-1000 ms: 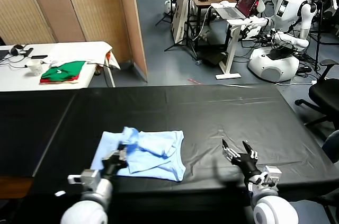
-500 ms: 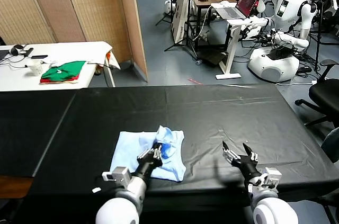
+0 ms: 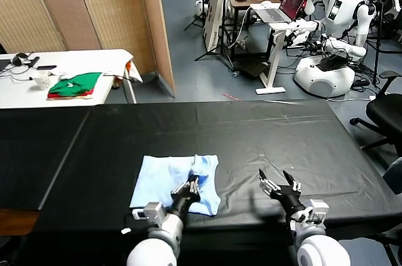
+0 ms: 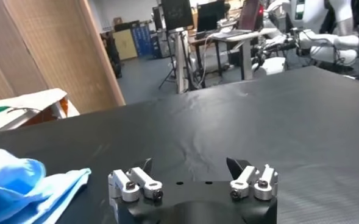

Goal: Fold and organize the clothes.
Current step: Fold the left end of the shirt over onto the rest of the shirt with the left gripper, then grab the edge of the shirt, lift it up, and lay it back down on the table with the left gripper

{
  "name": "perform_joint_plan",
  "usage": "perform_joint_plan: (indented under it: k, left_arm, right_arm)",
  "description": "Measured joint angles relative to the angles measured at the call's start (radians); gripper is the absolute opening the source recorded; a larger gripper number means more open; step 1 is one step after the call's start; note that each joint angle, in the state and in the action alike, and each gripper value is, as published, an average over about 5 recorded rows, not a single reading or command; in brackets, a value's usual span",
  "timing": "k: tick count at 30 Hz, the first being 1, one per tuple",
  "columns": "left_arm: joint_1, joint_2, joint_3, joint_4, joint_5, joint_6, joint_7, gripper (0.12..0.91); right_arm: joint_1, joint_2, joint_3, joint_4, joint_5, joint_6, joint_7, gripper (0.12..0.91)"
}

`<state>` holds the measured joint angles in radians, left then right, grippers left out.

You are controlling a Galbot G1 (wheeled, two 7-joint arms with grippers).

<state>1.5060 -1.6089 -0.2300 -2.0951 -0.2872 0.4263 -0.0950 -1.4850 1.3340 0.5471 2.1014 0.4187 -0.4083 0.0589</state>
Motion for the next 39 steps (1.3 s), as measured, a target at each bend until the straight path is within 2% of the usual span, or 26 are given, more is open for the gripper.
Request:
perform_joint_plan:
  k: [8,11,16,21,28,34,36,39]
  left_arm:
    - [0.023,0.0,0.038,0.012,-0.042,-0.023,0.006,0.781]
    - [0.031,0.001,0.032,-0.005,-0.057,-0.035,0.012,0.884]
    - [0.029,0.0,-0.005,-0.041,0.031,-0.085,0.03,0.906]
    - [0.014,0.002,-0.084,-0.046,0.092,-0.11,0.033,0.907]
    - [0.015,0.093,-0.186,-0.031,0.1,-0.124,0.032,0.907]
    - [0.021,0.117,-0.235,-0.022,0.09,-0.129,0.027,0.907]
    - [0.022,0.12,-0.246,-0.02,0.084,-0.131,0.028,0.907]
    - [0.019,0.119,-0.262,-0.011,0.067,-0.135,0.031,0.907]
  right_arm:
    - [0.028,-0.047,-0.048,-0.006,0.0,-0.006,-0.007,0.907]
    - [0.037,-0.058,-0.07,0.0,0.0,-0.012,-0.01,0.907]
    - [0.06,-0.079,-0.124,0.003,-0.008,-0.024,-0.024,0.907]
    - [0.108,-0.091,-0.207,-0.02,-0.045,-0.03,-0.026,0.907]
    - [0.177,-0.079,-0.316,-0.078,-0.158,-0.056,-0.042,0.907]
    - [0.179,-0.063,-0.347,-0.107,-0.307,-0.098,-0.035,0.907]
    - [0.178,-0.058,-0.345,-0.109,-0.326,-0.095,-0.03,0.907]
    - [0.175,-0.047,-0.332,-0.102,-0.309,-0.076,-0.028,0.907]
